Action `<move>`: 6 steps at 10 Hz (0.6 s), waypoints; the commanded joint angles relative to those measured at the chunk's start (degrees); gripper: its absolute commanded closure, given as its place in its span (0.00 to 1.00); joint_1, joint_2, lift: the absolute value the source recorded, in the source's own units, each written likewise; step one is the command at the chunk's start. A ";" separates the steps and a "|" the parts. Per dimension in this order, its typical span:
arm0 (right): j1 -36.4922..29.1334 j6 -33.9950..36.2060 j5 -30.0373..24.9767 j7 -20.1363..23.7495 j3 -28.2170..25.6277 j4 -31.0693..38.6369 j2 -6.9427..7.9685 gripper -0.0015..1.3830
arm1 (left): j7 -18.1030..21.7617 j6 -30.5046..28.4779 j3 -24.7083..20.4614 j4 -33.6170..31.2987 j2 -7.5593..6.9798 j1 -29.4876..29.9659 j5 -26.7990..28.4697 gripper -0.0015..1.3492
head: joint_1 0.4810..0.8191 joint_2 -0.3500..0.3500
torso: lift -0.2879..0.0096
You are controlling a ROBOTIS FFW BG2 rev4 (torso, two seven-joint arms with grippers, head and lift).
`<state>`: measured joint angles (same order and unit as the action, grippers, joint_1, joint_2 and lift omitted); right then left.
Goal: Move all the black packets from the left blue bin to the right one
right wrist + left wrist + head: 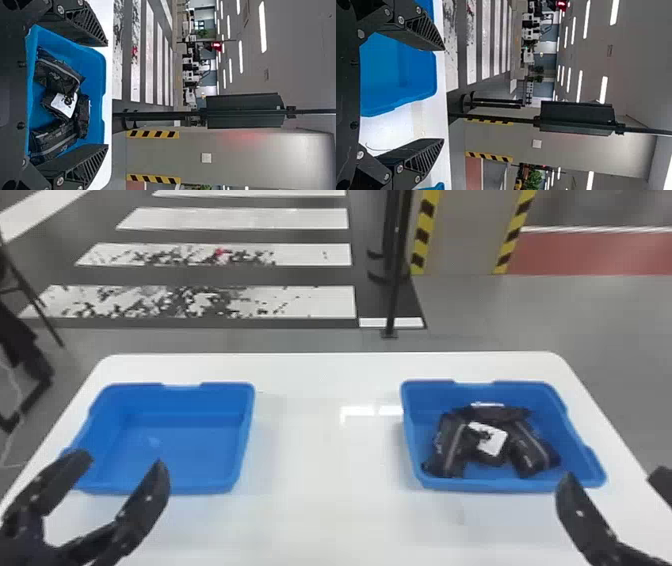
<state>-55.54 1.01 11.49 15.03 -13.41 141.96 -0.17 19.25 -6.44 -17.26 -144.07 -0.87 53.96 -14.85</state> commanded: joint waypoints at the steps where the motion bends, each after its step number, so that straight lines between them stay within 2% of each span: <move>1: 0.14 0.25 0.05 0.00 0.27 0.00 0.23 0.09 | -0.09 -0.31 0.24 0.00 -0.01 0.18 -0.01 0.19 | 0.63 0.51 | 0.50; 3: 0.14 0.53 0.28 0.00 0.38 0.14 0.23 0.09 | -0.09 -1.29 1.15 0.00 -0.53 0.04 -0.01 0.19 | 0.63 0.51 | 0.50; 6: 0.14 0.96 0.62 0.00 0.38 0.00 0.23 0.09 | -0.17 -1.86 0.81 0.00 -0.27 0.04 -0.12 0.19 | 0.63 0.50 | 0.50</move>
<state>-55.40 1.88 12.06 15.03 -13.02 142.10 -0.18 19.07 -8.15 -16.41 -144.07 -1.19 54.00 -14.90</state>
